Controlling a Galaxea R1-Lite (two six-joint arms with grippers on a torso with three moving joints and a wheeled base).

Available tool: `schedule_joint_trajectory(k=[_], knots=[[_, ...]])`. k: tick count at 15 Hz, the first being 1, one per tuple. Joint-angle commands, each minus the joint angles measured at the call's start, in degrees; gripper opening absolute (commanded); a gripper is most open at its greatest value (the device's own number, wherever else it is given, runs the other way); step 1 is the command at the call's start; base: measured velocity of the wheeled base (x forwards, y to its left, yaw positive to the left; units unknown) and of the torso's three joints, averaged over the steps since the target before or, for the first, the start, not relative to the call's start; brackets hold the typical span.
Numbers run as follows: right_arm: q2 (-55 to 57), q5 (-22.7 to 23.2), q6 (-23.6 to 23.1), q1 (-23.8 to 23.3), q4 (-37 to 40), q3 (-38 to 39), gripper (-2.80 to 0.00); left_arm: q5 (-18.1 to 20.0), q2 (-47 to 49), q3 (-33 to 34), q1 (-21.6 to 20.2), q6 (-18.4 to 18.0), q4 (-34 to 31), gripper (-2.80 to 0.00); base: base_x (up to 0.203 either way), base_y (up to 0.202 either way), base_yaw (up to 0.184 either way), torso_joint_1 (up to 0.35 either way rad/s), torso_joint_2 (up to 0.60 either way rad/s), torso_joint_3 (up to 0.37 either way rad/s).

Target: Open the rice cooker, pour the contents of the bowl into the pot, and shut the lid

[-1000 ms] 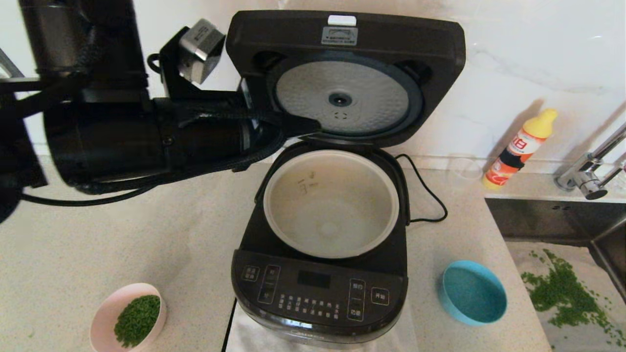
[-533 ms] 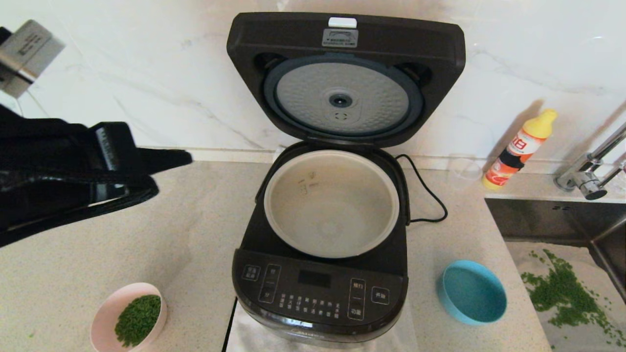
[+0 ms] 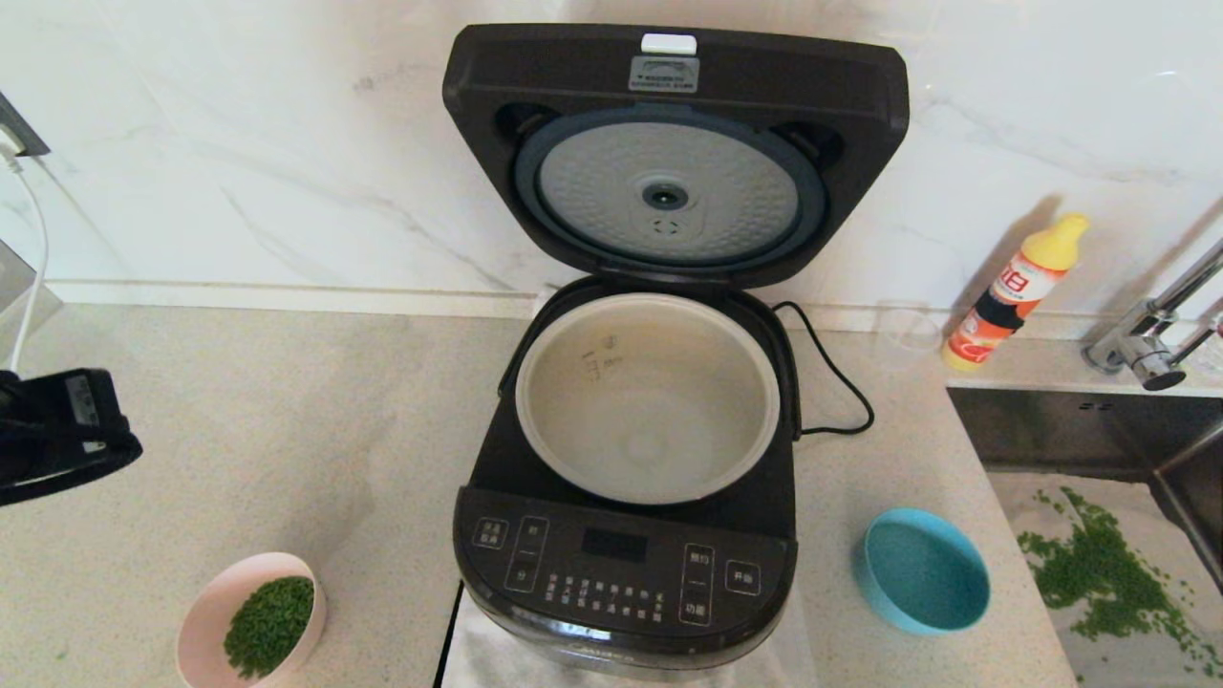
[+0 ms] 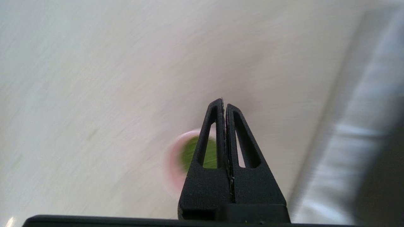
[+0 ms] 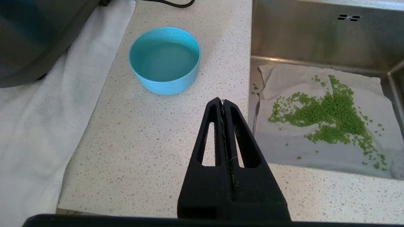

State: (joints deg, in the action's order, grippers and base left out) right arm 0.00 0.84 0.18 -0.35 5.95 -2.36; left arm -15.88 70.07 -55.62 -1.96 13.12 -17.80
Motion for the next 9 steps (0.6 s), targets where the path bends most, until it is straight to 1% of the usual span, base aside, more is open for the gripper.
schedule_joint_trajectory(k=[1, 2, 3, 4, 5, 6, 9], knots=[[0.0, 0.0, 0.0, 0.0, 0.0, 0.0, -2.80, 2.6, 7.7, 2.5, -9.6, -1.0, -0.2, -2.80, 0.000, 0.000, 0.000, 0.000, 0.00, 0.000], [0.1, 0.0, 0.0, 0.0, 0.0, 0.0, -2.80, 4.0, 10.9, 3.1, -12.4, -1.7, 0.0, -2.80, 0.000, 0.000, 0.000, 0.000, 0.00, 0.000], [0.0, 0.0, 0.0, 0.0, 0.0, 0.0, -2.80, 6.6, 13.8, 3.8, -15.8, -2.2, 0.1, -2.80, 0.000, 0.000, 0.000, 0.000, 0.00, 0.000], [0.1, 0.0, 0.0, 0.0, 0.0, 0.0, -2.80, 9.5, 16.1, 4.5, -18.0, -2.7, 0.3, -2.80, 0.000, 0.000, 0.000, 0.000, 0.00, 0.000], [0.1, 0.0, 0.0, 0.0, 0.0, 0.0, -2.80, 11.5, 18.2, 5.4, -19.5, -3.2, 0.9, -2.80, 0.000, 0.000, 0.000, 0.000, 0.00, 0.000], [0.0, 0.0, 0.0, 0.0, 0.0, 0.0, -2.80, 12.5, 20.1, 7.3, -20.3, -3.5, 3.6, -2.80, 0.000, 0.000, 0.000, 0.000, 0.00, 0.000], [0.0, 0.0, 0.0, 0.0, 0.1, 0.0, -2.80, 13.6, 25.5, 11.8, -21.9, -3.8, 14.1, -2.80, 0.000, 0.000, 0.000, 0.000, 0.00, 0.000]])
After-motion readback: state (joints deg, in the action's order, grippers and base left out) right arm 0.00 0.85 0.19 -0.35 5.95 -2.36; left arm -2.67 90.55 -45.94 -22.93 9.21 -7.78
